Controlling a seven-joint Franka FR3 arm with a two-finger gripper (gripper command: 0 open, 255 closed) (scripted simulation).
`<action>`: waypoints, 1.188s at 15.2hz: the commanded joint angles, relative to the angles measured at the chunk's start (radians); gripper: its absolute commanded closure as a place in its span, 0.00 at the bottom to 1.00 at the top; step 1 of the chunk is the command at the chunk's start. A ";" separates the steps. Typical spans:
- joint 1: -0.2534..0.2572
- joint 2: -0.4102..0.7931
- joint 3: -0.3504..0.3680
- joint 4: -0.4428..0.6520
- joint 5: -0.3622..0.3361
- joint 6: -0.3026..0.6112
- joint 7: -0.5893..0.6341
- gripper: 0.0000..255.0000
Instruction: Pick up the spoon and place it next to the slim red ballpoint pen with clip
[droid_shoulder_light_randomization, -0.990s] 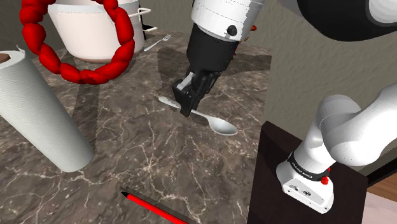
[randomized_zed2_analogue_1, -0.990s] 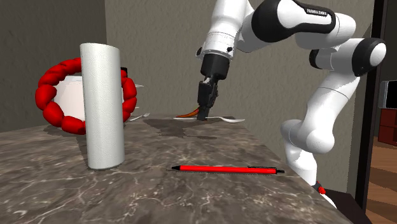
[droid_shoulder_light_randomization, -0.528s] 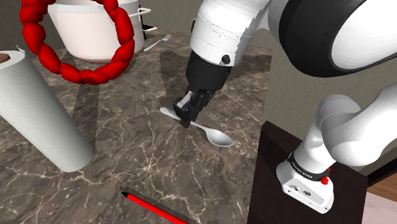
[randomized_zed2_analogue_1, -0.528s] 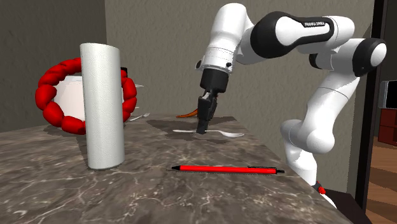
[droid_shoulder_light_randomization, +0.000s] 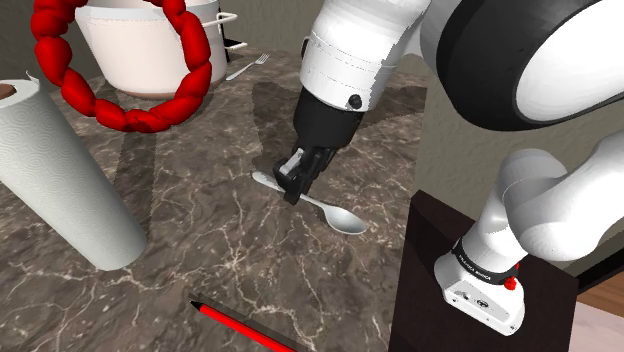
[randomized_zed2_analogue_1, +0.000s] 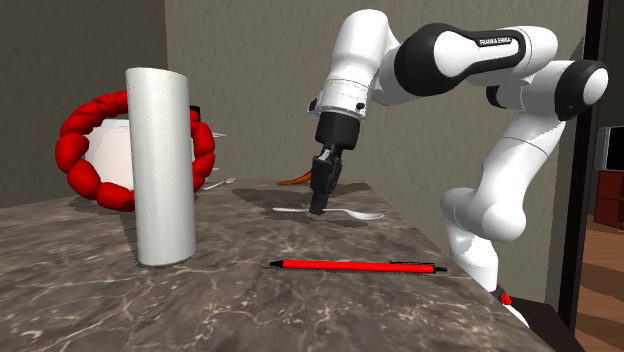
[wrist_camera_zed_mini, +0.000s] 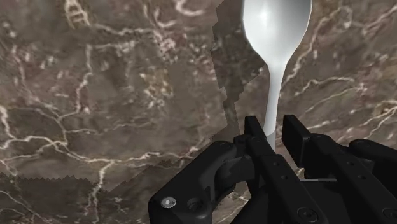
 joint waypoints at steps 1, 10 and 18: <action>0.000 0.000 0.000 0.000 0.000 0.000 0.000 0.00; 0.003 -0.037 -0.030 0.094 -0.006 -0.132 -0.002 0.00; 0.003 -0.037 -0.030 0.094 -0.006 -0.132 -0.002 0.00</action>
